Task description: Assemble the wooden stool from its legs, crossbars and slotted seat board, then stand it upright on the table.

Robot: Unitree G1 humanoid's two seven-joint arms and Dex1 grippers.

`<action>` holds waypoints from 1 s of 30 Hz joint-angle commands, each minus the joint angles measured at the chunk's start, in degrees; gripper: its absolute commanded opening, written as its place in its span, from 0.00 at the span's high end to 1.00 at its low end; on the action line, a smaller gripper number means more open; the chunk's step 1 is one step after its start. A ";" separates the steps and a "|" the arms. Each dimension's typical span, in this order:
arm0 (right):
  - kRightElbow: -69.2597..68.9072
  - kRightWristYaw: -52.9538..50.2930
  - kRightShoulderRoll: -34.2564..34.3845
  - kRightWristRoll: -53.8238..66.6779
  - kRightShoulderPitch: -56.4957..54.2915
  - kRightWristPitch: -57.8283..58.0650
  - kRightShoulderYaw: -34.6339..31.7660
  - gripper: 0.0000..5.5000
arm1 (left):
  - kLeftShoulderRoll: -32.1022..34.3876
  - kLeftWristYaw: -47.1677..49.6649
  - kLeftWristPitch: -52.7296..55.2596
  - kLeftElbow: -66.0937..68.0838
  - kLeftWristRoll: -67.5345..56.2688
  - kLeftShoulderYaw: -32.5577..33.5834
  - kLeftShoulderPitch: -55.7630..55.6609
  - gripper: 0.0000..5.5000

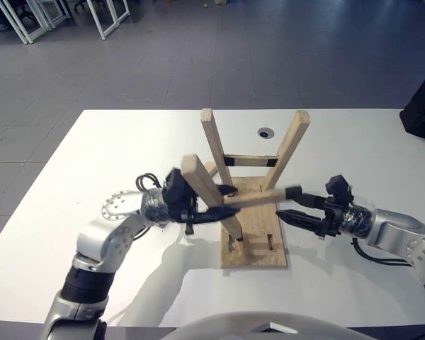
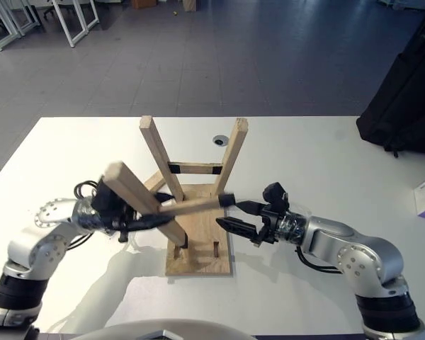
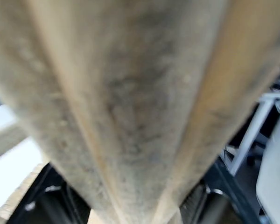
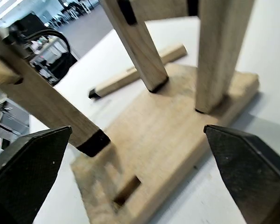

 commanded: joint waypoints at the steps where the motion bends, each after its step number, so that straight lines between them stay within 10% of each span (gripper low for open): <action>1: 0.67 1.75 0.07 -4.42 1.99 -1.79 1.24 0.05 | -0.19 -0.92 -2.87 0.21 1.83 -0.11 1.40 0.63; 30: -1.78 1.40 6.29 -10.84 2.04 -0.52 2.66 0.05 | 4.07 -4.35 -2.94 4.26 4.28 -1.10 -0.22 0.63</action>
